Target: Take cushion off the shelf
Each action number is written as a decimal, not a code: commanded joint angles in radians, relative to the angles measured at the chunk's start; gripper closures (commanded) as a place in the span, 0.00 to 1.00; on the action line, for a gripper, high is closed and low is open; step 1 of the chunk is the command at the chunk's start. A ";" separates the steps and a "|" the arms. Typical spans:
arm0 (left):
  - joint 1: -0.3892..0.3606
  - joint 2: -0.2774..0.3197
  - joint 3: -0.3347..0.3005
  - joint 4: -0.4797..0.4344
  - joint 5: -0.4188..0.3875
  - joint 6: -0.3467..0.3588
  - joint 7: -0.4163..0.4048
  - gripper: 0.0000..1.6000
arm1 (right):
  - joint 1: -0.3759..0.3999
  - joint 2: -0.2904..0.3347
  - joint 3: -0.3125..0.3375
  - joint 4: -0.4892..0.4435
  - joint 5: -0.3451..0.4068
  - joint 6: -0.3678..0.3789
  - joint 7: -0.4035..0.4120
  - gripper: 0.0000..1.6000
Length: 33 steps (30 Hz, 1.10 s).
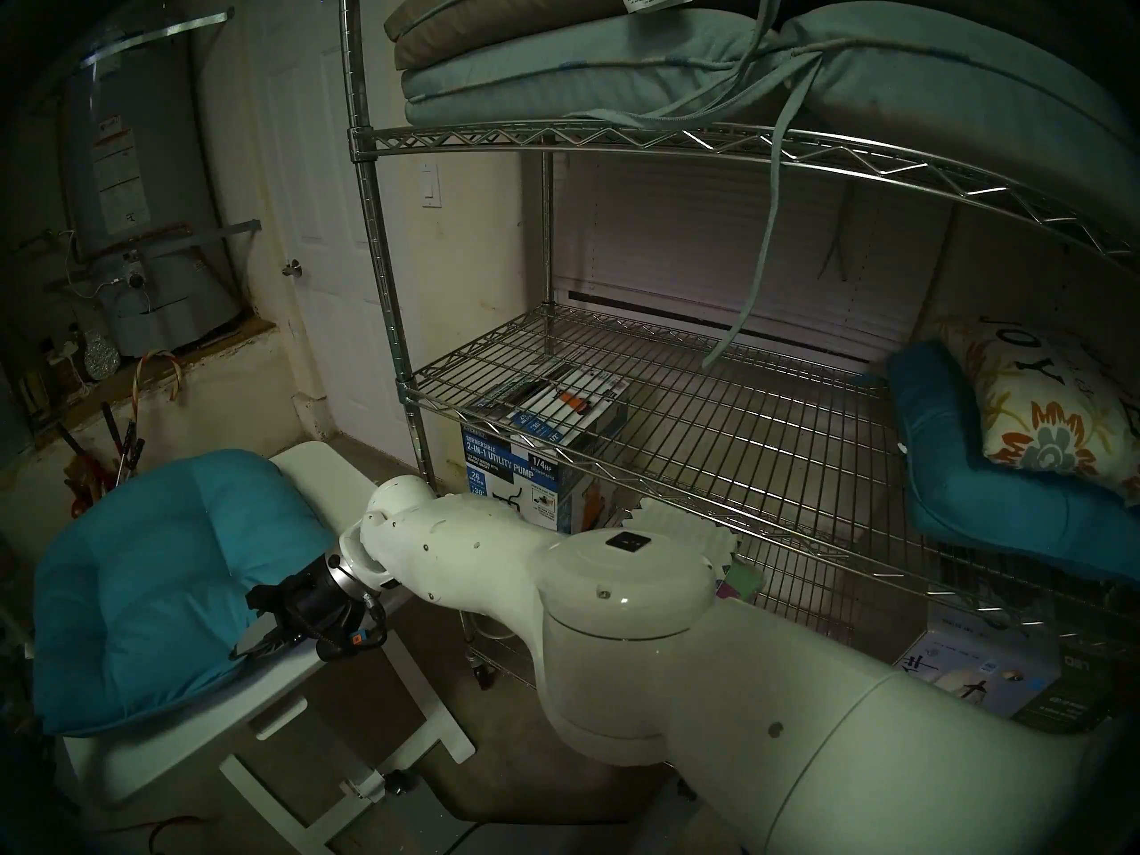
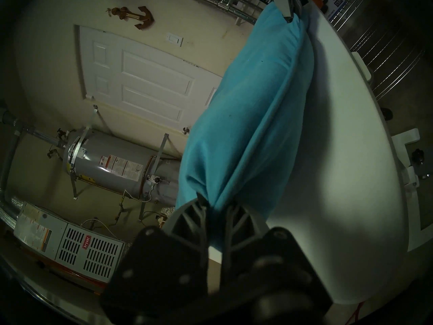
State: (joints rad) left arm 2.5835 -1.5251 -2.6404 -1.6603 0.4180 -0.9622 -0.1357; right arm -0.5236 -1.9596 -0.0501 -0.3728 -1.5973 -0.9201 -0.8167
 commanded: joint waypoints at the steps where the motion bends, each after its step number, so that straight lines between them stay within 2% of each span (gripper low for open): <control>1: 0.017 0.007 -0.032 -0.007 -0.017 0.002 0.044 1.00 | 0.016 0.034 0.003 0.006 -0.001 0.001 0.006 1.00; 33: 0.020 0.024 -0.015 -0.002 -0.002 0.002 0.065 1.00 | 0.005 0.015 0.020 0.032 -0.018 0.000 0.011 1.00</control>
State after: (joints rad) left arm 2.5872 -1.5178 -2.6256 -1.6660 0.4310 -0.9616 -0.1090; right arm -0.5286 -1.9605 -0.0300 -0.3611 -1.6140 -0.9184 -0.8070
